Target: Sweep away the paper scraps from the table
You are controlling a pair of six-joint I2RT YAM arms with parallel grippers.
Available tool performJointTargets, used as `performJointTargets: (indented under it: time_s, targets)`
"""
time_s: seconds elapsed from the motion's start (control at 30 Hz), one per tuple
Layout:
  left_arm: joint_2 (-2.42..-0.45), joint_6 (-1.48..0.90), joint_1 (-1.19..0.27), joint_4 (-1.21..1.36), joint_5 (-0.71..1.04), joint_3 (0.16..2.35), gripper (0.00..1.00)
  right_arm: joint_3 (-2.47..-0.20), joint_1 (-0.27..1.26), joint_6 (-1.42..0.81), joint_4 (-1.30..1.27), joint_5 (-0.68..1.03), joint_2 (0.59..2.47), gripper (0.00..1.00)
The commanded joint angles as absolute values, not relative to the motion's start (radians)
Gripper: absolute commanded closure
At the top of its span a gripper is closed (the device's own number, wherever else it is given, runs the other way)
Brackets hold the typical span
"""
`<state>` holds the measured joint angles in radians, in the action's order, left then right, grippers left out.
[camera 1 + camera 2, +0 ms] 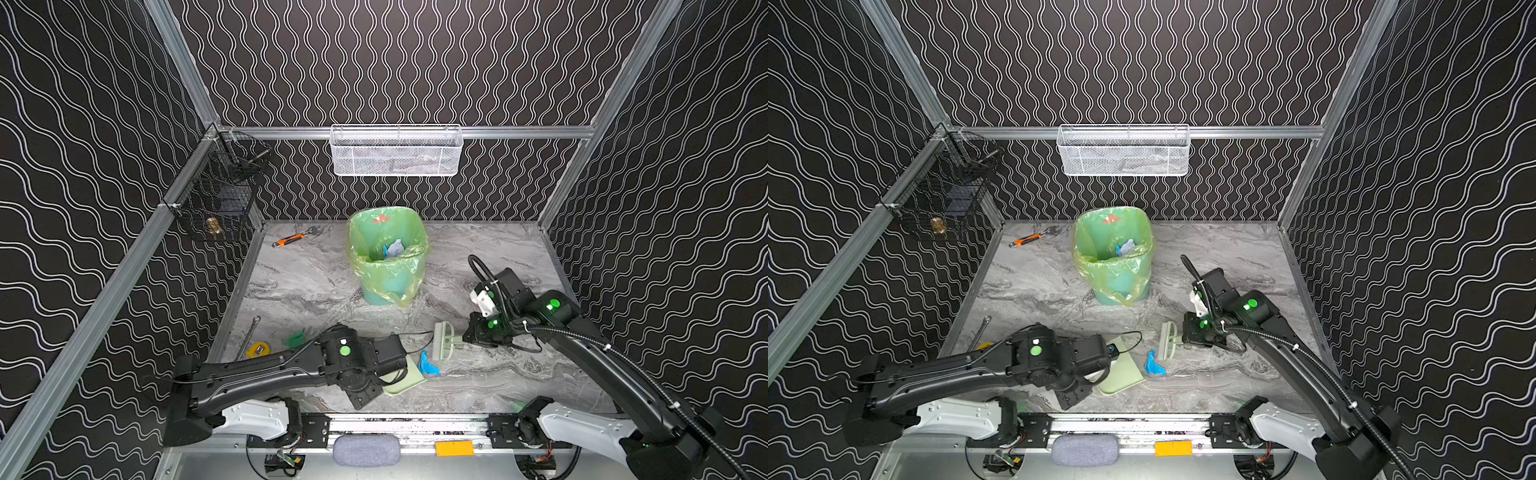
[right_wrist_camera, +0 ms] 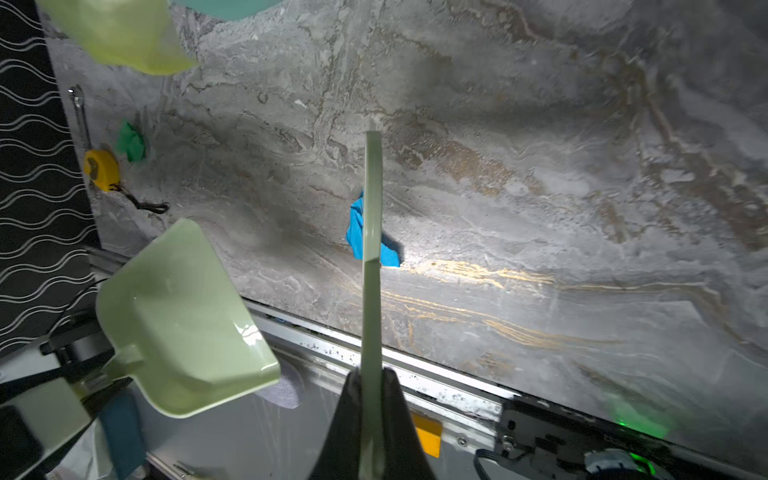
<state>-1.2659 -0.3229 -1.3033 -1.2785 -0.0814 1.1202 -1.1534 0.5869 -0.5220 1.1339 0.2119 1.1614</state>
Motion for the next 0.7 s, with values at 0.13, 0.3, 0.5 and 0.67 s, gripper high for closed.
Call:
performJointTargets:
  time_s: [0.13, 0.3, 0.5, 0.67]
  targets:
    - [-1.350, -0.329, -1.315, -1.189, -0.040, 1.061, 0.88, -1.289, 0.589, -0.417, 1.290, 0.061, 1.276, 1.00]
    - [-1.421, -0.325, -1.316, -1.185, -0.030, 1.069, 0.88, -1.293, 0.611, -0.396, 1.307, 0.035, 1.322, 1.00]
    - [-1.489, -0.357, -1.317, -1.128, -0.004, 1.068, 0.88, -1.291, 0.633, -0.394, 1.298, 0.019, 1.351, 1.00]
    - [-1.541, -0.384, -1.321, -1.067, -0.021, 1.062, 0.88, -1.294, 0.652, -0.390, 1.282, 0.018, 1.375, 1.00]
